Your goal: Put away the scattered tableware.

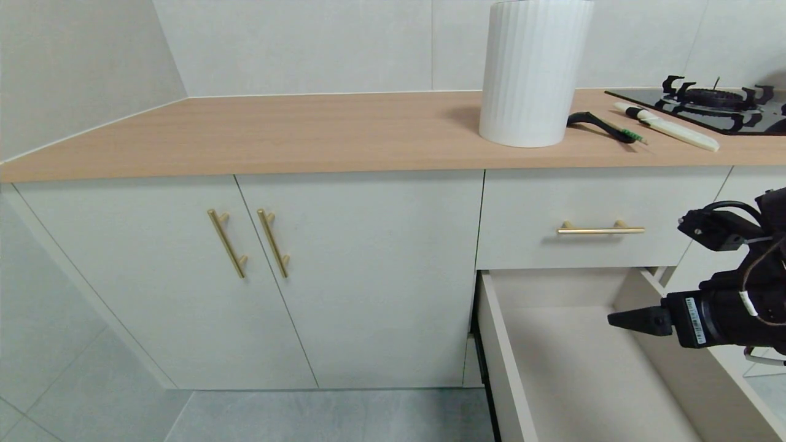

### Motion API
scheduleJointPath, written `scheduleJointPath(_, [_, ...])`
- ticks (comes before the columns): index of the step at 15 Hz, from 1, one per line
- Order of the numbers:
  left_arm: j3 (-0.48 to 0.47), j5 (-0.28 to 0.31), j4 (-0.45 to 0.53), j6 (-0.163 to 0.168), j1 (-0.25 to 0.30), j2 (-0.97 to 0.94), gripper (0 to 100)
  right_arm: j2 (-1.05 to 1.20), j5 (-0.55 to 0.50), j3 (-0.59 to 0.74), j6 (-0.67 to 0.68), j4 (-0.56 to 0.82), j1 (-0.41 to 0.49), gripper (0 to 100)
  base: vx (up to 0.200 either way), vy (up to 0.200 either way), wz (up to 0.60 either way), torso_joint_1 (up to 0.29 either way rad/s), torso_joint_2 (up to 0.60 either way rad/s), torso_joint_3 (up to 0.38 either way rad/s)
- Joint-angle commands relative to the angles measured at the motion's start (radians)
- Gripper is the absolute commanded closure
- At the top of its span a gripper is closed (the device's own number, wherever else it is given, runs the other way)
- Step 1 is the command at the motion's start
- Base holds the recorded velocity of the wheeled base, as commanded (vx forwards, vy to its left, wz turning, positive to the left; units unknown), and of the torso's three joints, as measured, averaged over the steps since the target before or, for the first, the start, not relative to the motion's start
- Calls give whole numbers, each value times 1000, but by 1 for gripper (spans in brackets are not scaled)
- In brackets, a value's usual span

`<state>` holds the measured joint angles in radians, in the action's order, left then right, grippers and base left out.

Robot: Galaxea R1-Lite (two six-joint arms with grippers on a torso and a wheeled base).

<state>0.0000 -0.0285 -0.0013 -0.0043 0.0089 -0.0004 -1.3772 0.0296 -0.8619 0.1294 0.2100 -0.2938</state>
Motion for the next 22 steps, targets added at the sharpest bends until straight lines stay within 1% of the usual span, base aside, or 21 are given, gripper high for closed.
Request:
scheduleJointPath(1, [0, -1, 0, 0, 0, 0, 0, 47, 0, 46, -1, -49, 1, 0, 0, 0, 0, 0, 0, 0])
scheduleJointPath(6, [0, -1, 0, 0, 0, 0, 0, 70, -2, 52, -4, -69, 1, 0, 0, 0, 0, 0, 0, 0])
scheduleJointPath(10, [0, -1, 0, 0, 0, 0, 0, 70, -2, 52, -4, -69, 1, 0, 0, 0, 0, 68, -226, -256])
scheduleJointPath(22, [0, -1, 0, 0, 0, 0, 0, 66, -2, 54, -4, -69, 1, 0, 0, 0, 0, 165, -498, -298])
